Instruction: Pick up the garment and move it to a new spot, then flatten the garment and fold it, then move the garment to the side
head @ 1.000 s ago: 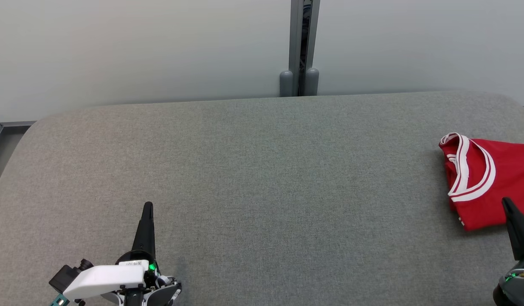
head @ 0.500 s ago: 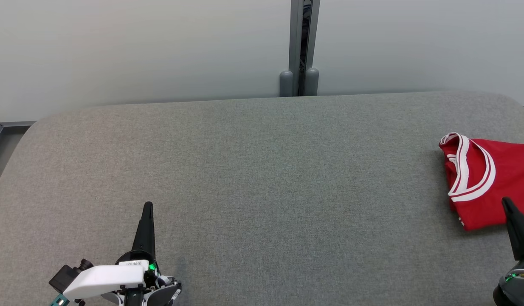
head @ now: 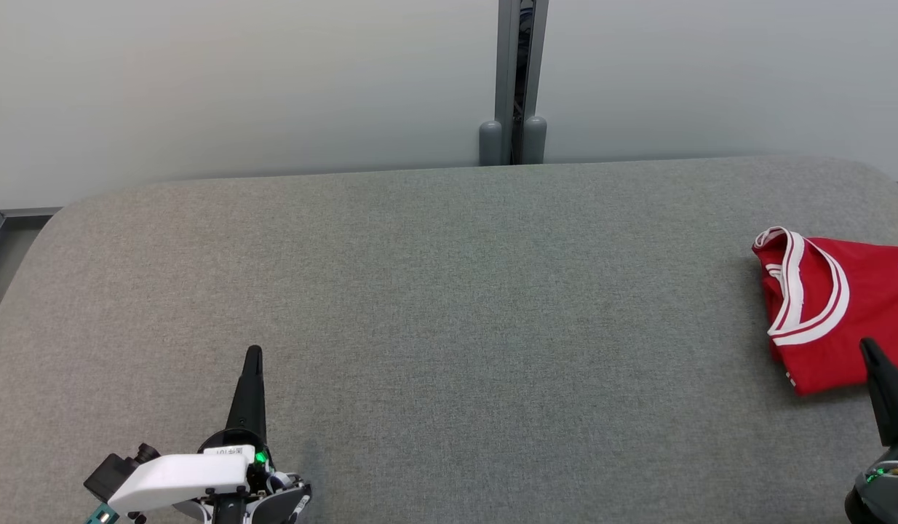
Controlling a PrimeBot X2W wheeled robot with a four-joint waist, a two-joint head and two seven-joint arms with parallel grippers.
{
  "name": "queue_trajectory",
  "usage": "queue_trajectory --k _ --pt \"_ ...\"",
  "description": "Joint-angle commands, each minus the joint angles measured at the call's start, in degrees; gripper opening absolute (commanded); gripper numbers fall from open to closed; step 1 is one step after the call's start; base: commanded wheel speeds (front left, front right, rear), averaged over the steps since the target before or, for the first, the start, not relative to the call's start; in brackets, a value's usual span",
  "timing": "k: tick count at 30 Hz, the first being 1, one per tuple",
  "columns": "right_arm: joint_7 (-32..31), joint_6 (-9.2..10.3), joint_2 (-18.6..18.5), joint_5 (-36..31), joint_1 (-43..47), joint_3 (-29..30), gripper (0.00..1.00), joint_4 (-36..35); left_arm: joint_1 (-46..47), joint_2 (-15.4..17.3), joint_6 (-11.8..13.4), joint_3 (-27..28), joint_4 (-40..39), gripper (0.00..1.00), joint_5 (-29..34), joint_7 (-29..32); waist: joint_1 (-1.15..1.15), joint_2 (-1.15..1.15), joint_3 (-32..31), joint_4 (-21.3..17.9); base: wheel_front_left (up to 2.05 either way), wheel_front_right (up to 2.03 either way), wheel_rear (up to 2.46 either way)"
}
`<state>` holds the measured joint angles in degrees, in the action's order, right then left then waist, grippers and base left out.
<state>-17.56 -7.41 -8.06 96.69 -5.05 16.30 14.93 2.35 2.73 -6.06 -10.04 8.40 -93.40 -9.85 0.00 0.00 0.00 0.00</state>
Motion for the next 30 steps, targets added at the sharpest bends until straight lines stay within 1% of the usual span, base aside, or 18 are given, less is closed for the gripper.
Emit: queue_trajectory --k 1,30 --pt "-0.24 -0.14 -0.15 -0.24 -0.41 0.26 0.0 -0.01 0.7 0.17 -0.33 0.1 -0.14 0.0 -0.22 0.1 0.0 0.0 0.0 0.0 0.0 0.0 0.0" --pt "-0.67 -0.14 0.1 -0.53 -0.49 0.67 0.0 0.03 0.7 0.17 -0.33 0.11 -0.14 0.0 -0.22 0.1 0.0 0.0 0.0 0.0 0.0 0.0 0.0"
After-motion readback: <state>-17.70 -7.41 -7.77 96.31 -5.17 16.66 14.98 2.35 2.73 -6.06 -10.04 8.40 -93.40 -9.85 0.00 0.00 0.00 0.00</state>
